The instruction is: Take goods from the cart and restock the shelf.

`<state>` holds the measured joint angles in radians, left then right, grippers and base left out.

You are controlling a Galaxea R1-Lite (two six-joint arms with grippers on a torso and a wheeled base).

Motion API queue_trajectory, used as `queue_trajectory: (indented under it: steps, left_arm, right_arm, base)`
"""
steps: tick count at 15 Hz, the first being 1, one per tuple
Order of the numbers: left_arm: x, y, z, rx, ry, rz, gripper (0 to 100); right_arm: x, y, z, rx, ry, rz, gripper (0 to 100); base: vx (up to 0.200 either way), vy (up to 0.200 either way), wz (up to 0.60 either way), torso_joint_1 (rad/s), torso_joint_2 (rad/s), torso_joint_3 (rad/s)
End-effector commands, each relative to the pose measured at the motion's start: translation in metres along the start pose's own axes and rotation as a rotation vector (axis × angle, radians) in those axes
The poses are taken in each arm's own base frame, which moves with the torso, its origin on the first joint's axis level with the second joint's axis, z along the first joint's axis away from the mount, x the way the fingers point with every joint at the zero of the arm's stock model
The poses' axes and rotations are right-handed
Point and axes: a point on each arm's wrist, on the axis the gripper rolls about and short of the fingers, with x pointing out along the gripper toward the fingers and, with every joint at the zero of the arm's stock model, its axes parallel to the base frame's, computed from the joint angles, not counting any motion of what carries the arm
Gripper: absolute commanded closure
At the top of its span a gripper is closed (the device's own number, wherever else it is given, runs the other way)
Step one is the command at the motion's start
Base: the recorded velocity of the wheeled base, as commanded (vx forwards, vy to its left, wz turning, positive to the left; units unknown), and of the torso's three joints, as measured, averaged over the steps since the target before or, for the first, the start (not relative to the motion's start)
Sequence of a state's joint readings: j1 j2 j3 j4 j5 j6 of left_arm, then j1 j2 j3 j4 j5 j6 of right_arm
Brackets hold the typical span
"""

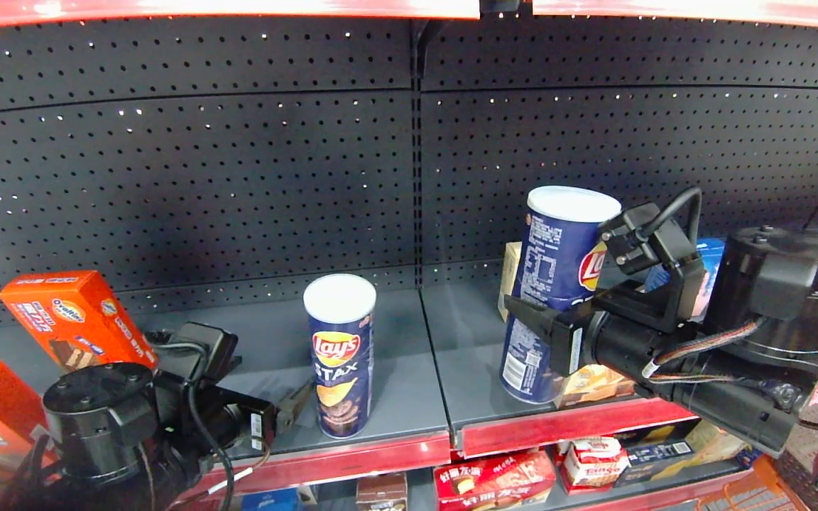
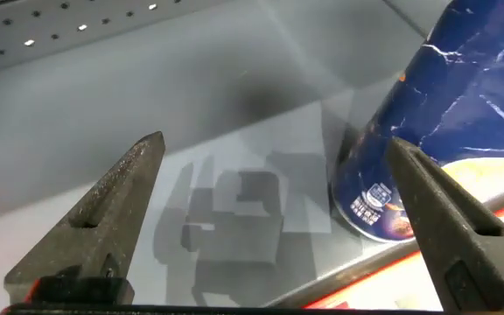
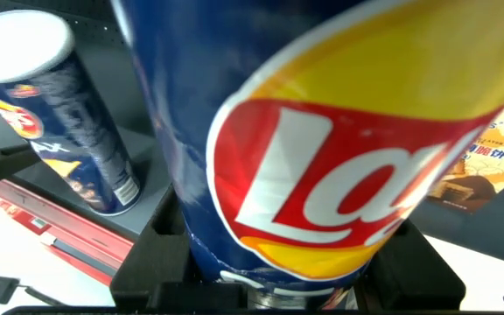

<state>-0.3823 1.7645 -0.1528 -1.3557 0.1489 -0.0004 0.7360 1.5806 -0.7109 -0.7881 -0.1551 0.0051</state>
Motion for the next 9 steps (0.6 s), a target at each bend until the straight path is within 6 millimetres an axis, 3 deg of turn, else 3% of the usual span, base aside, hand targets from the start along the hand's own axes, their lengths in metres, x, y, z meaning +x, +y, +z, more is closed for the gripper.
queue_trajectory:
  steps: [1,9]
  left_arm:
    - [-0.001,-0.002,0.001,0.002,-0.006,-0.009,0]
    - [-0.01,0.003,-0.012,0.008,0.057,0.014,0]
  right_arm:
    - [0.0,0.0,0.0,0.001,0.0,0.001,100]
    - [-0.003,0.0,-0.002,-0.002,0.007,0.0,100]
  base:
    - [0.0,0.0,0.0,0.0,0.0,0.0]
    - [0.0,0.0,0.0,0.0,0.0,0.0]
